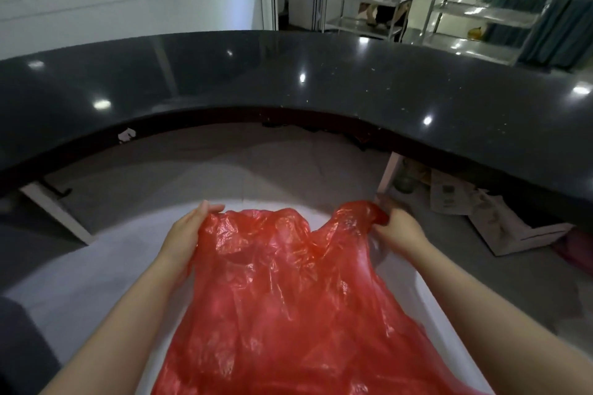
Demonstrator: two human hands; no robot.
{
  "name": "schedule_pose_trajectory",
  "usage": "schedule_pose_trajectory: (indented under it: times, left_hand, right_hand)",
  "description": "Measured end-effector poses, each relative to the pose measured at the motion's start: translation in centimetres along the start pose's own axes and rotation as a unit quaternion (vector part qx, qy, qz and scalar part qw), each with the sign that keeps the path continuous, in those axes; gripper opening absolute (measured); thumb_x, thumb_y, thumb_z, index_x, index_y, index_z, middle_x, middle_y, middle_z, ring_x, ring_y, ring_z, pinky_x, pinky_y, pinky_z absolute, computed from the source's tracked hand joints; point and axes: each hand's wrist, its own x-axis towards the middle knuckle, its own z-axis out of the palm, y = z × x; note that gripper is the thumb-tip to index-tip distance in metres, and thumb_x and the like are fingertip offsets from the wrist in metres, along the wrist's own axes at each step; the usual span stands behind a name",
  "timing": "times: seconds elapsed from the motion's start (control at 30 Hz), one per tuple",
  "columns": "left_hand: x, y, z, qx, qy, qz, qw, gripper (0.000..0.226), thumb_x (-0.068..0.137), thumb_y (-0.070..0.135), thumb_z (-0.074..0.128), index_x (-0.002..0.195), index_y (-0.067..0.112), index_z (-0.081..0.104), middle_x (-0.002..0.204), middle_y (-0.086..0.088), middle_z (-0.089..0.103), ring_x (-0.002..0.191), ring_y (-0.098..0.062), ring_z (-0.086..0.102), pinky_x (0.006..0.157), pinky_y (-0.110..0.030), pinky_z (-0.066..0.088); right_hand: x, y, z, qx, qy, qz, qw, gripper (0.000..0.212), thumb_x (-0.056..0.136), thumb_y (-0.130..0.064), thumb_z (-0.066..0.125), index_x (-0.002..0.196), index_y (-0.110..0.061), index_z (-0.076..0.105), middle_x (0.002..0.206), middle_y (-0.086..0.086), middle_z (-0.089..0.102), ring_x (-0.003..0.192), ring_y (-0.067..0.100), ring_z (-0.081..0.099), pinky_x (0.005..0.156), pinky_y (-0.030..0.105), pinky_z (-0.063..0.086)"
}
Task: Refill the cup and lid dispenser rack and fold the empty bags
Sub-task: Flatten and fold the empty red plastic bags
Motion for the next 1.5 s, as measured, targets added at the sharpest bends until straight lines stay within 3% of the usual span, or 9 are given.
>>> schedule_pose_trajectory:
  times: [0.07,0.17,0.37,0.53,0.73,0.97,1.17,1.4,1.5]
  left_hand:
    - [0.1,-0.2,-0.4,-0.009,0.0,-0.022,1.0,0.037,0.097,0.044,0.046,0.097,0.021,0.075,0.095,-0.012,0.073,0.085,-0.023,0.066,0.082,-0.038,0.049]
    - [0.2,-0.5,-1.0,-0.028,-0.009,-0.048,0.998,0.041,0.097,0.046,0.044,0.093,0.02,0.076,0.093,-0.013,0.07,0.089,-0.029,0.06,0.088,-0.045,0.042]
    - [-0.6,-0.5,-1.8,0.002,-0.032,-0.046,0.998,0.025,0.093,0.036,0.054,0.089,0.021,0.073,0.084,-0.002,0.071,0.072,-0.017,0.063,0.065,-0.032,0.045]
    - [-1.4,-0.4,-1.1,0.03,-0.054,-0.038,0.997,0.01,0.091,0.019,0.061,0.094,0.011,0.067,0.076,-0.002,0.07,0.061,-0.012,0.061,0.057,-0.026,0.045]
    - [-1.1,-0.5,-0.7,0.042,0.003,-0.004,0.999,0.013,0.089,0.021,0.065,0.092,0.009,0.069,0.085,-0.013,0.07,0.071,-0.022,0.061,0.066,-0.035,0.051]
    - [3.0,0.6,-0.2,0.114,0.066,0.014,0.991,0.022,0.091,0.023,0.061,0.072,0.013,0.062,0.073,-0.013,0.06,0.064,-0.02,0.051,0.06,-0.031,0.042]
    - [6.0,1.0,1.5,0.177,0.064,0.034,0.982,0.014,0.096,0.017,0.056,0.097,0.007,0.064,0.065,-0.006,0.052,0.049,-0.011,0.045,0.035,-0.014,0.034]
    - [7.0,0.1,3.9,0.282,0.078,0.075,0.953,0.022,0.094,0.014,0.059,0.094,-0.006,0.067,0.09,-0.025,0.064,0.083,-0.029,0.058,0.07,-0.03,0.041]
    - [6.8,-0.3,4.6,0.351,0.068,0.134,0.924,0.025,0.096,0.02,0.057,0.088,-0.002,0.065,0.089,-0.027,0.066,0.087,-0.039,0.061,0.071,-0.037,0.037]
  right_hand:
    - [1.0,0.1,0.4,-0.005,0.0,-0.031,1.0,0.053,0.077,-0.016,0.069,0.13,-0.016,0.058,0.124,0.012,0.063,0.113,0.03,0.059,0.092,0.032,0.047]
    - [1.3,0.6,0.8,0.008,0.011,-0.033,0.999,0.026,0.078,-0.008,0.065,0.102,-0.014,0.073,0.102,0.013,0.071,0.096,0.029,0.066,0.082,0.028,0.049]
    - [-0.3,1.3,0.6,0.038,0.056,0.008,0.998,0.038,0.081,-0.006,0.062,0.118,-0.013,0.066,0.108,0.011,0.07,0.099,0.029,0.065,0.076,0.023,0.041]
    - [-2.3,1.8,-0.4,0.048,0.099,0.016,0.994,0.03,0.083,-0.005,0.062,0.112,-0.01,0.067,0.105,0.009,0.07,0.096,0.026,0.064,0.078,0.025,0.041]
    - [-5.9,3.5,-2.4,0.061,0.156,0.037,0.985,0.012,0.083,-0.004,0.064,0.089,-0.015,0.065,0.082,0.001,0.062,0.074,0.018,0.053,0.067,0.027,0.035]
    - [-10.9,8.0,-5.2,0.062,0.171,0.097,0.979,0.019,0.082,-0.002,0.064,0.081,-0.021,0.065,0.078,-0.003,0.065,0.076,0.019,0.058,0.069,0.029,0.038]
    - [-15.3,12.0,-7.6,-0.027,0.131,0.147,0.98,0.033,0.074,0.007,0.055,0.079,-0.024,0.066,0.079,0.003,0.068,0.078,0.024,0.061,0.066,0.028,0.039]
    - [-17.6,15.2,-8.9,-0.024,0.166,0.19,0.967,0.028,0.076,0.006,0.057,0.078,-0.02,0.069,0.085,0.007,0.07,0.076,0.023,0.056,0.07,0.03,0.041]
    - [-17.8,15.7,-9.4,0.001,0.202,0.217,0.955,0.027,0.077,0.006,0.056,0.078,-0.019,0.067,0.089,0.01,0.07,0.077,0.024,0.055,0.07,0.031,0.042]
